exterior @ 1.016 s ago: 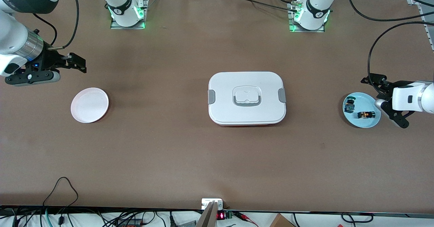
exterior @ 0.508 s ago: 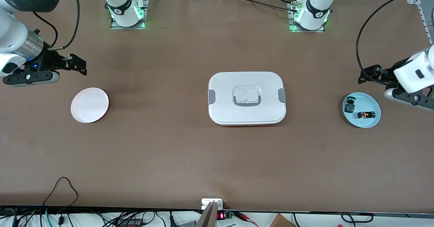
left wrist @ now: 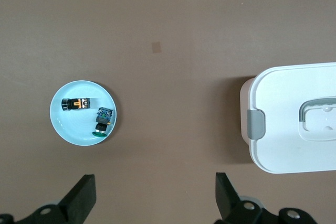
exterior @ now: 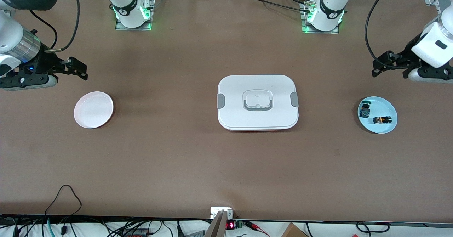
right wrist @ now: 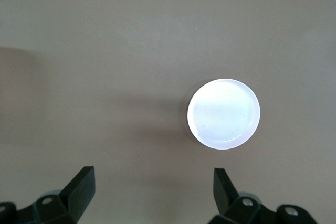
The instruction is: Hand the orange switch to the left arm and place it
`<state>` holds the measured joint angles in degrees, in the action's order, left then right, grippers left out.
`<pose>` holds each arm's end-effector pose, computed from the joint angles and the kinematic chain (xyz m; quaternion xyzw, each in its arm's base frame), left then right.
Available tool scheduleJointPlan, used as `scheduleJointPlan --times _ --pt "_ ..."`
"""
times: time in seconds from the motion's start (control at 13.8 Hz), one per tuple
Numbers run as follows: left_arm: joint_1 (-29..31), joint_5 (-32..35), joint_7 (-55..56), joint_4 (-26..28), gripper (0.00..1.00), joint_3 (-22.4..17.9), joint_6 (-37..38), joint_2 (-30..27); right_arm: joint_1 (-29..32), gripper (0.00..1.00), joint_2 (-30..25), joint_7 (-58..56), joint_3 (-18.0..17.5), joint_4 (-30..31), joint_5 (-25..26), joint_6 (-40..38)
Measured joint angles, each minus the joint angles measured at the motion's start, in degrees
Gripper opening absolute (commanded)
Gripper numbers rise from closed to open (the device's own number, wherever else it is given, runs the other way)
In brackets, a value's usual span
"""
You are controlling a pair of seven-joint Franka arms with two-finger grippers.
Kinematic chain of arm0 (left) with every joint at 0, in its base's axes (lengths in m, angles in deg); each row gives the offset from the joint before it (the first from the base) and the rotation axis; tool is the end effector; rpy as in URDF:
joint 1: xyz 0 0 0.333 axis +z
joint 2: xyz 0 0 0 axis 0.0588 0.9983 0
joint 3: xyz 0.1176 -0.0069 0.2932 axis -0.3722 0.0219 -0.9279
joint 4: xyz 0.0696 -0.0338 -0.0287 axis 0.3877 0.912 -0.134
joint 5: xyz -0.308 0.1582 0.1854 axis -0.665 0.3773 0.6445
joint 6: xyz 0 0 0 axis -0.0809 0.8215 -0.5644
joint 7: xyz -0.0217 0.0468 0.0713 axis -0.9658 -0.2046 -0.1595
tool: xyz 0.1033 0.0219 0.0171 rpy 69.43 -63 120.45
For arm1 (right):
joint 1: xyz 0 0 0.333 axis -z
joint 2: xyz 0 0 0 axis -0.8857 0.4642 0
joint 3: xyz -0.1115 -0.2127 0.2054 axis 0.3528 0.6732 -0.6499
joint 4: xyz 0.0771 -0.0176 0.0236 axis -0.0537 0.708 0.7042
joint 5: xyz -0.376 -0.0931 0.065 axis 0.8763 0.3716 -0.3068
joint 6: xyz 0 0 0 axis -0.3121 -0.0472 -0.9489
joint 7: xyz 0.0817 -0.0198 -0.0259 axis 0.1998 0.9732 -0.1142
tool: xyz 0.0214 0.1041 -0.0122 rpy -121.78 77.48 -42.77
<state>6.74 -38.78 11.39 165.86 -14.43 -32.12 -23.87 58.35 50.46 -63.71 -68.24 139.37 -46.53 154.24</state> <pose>0.5486 -0.0345 0.6019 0.9999 -0.0100 0.0055 0.0096 0.5657 0.0425 0.5562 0.9986 0.0523 -0.0052 0.0022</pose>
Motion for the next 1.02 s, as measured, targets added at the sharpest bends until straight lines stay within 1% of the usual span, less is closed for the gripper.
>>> scheduleJointPlan --times 0.22,0.36,1.02 --pt "-2.8 0.0 0.1 1.4 1.00 -2.8 0.1 -0.8 0.1 1.00 0.7 0.1 0.3 -0.2 0.0 0.0" --pt "-3.4 0.0 0.1 1.8 1.00 -4.3 0.1 -0.8 0.1 1.00 1.0 0.1 0.3 -0.3 0.0 0.0" --pt "-3.5 0.0 0.1 1.8 1.00 -4.8 0.0 -0.3 0.0 1.00 1.0 0.1 0.2 -0.5 0.0 -0.1"
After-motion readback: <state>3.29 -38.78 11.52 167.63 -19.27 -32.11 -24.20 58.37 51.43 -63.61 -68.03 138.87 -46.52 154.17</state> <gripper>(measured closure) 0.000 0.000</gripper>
